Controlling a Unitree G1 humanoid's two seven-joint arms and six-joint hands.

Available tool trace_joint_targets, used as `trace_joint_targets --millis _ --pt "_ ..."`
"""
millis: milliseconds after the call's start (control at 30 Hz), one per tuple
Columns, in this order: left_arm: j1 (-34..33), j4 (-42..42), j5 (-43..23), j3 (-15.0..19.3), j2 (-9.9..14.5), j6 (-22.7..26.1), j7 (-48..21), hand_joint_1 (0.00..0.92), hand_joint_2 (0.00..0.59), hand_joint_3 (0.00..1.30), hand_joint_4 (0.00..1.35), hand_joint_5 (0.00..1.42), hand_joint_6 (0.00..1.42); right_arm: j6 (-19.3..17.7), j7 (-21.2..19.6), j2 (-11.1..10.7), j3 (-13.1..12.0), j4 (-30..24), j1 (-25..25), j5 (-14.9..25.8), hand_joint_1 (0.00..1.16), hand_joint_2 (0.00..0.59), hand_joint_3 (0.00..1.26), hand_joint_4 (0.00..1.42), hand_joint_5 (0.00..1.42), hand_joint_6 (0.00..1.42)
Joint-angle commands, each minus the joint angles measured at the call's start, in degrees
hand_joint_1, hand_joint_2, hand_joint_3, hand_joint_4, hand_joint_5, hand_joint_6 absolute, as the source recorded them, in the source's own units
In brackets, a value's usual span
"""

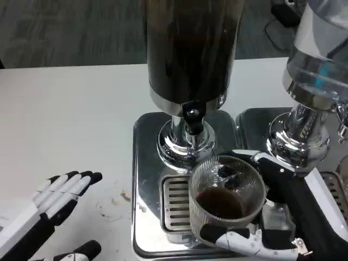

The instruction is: Grasp the cup under the faucet to collect the drink, then remove the cup.

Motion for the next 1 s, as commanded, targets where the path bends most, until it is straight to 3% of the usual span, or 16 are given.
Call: trace_joint_targets --millis 33,567,1000 --pt "0.3 -0.1 -0.7 -0.1 -0.2 0.2 0.7 0.000 0.255 0.00 0.00 0.00 0.00 0.2 -0.4 0.9 0.6 -2.4 0.4 0.9 0.93 0.163 0.49 0.55 0.81 1.05" --pt "1.2 -0.9 -1.0 0.6 -0.5 0.8 0.9 0.000 0.255 0.00 0.00 0.00 0.00 -0.4 -0.9 0.8 0.7 -2.1 1.0 0.4 0.93 0.162 0.50 0.56 0.81 1.05" --pt "2.1 -5.0 -0.7 0.0 -1.9 3.9 0.2 0.000 0.255 0.00 0.00 0.00 0.00 -0.6 0.1 -0.4 -1.4 -2.7 1.7 3.0 0.93 0.162 0.50 0.56 0.81 1.05"
